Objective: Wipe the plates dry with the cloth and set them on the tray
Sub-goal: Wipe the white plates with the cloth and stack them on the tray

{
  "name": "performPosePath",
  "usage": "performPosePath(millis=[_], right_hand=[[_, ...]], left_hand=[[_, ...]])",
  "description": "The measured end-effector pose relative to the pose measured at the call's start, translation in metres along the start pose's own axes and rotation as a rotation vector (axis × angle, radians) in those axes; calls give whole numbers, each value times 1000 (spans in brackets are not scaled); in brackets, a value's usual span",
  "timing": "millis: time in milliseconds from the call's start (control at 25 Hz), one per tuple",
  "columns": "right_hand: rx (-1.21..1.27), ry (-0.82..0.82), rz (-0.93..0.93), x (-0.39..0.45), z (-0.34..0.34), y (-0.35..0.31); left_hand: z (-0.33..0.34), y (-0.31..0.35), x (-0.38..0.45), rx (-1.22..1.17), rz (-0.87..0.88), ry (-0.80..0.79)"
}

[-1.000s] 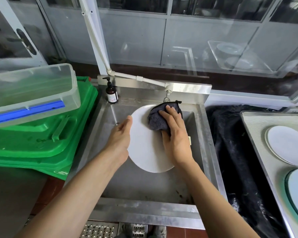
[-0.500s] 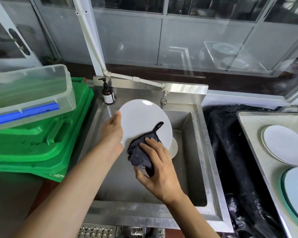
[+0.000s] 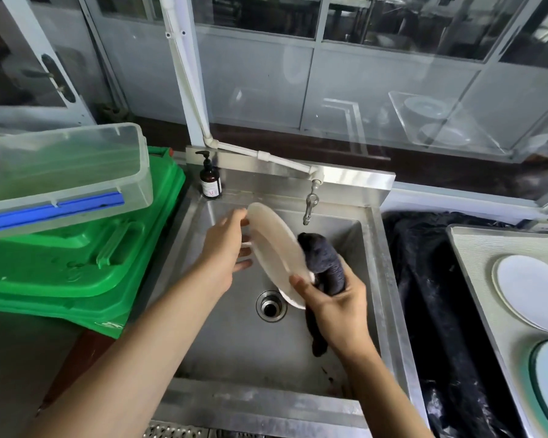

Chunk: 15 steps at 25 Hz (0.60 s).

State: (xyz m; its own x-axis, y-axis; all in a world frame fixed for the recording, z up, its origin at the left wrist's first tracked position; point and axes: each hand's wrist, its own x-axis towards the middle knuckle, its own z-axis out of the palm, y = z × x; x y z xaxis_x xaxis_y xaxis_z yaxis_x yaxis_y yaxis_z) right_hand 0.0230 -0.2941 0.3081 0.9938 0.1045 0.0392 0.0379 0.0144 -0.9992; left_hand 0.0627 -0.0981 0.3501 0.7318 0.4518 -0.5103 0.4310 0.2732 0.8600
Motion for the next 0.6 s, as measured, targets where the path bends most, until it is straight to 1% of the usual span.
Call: performPosePath(millis=[80, 120, 160, 240, 280, 360, 480, 600], right_hand=[[130, 14, 142, 4, -9, -2], [165, 25, 191, 5, -13, -2], [188, 38, 225, 6, -17, -1], [235, 81, 273, 9, -22, 0], [260, 109, 292, 11, -24, 0], [297, 173, 316, 15, -29, 1], [310, 237, 311, 18, -37, 5], [283, 270, 299, 19, -35, 8]], left_hand=[[-2, -14, 9, 242, 175, 61], [-4, -21, 11, 317, 198, 65], [-5, -27, 14, 296, 160, 37], [-9, -38, 21, 113, 14, -62], [-11, -41, 23, 48, -18, -85], [-17, -40, 24, -55, -14, -101], [-22, -33, 18, -255, -22, -252], [-16, -24, 5, -319, -32, -367]])
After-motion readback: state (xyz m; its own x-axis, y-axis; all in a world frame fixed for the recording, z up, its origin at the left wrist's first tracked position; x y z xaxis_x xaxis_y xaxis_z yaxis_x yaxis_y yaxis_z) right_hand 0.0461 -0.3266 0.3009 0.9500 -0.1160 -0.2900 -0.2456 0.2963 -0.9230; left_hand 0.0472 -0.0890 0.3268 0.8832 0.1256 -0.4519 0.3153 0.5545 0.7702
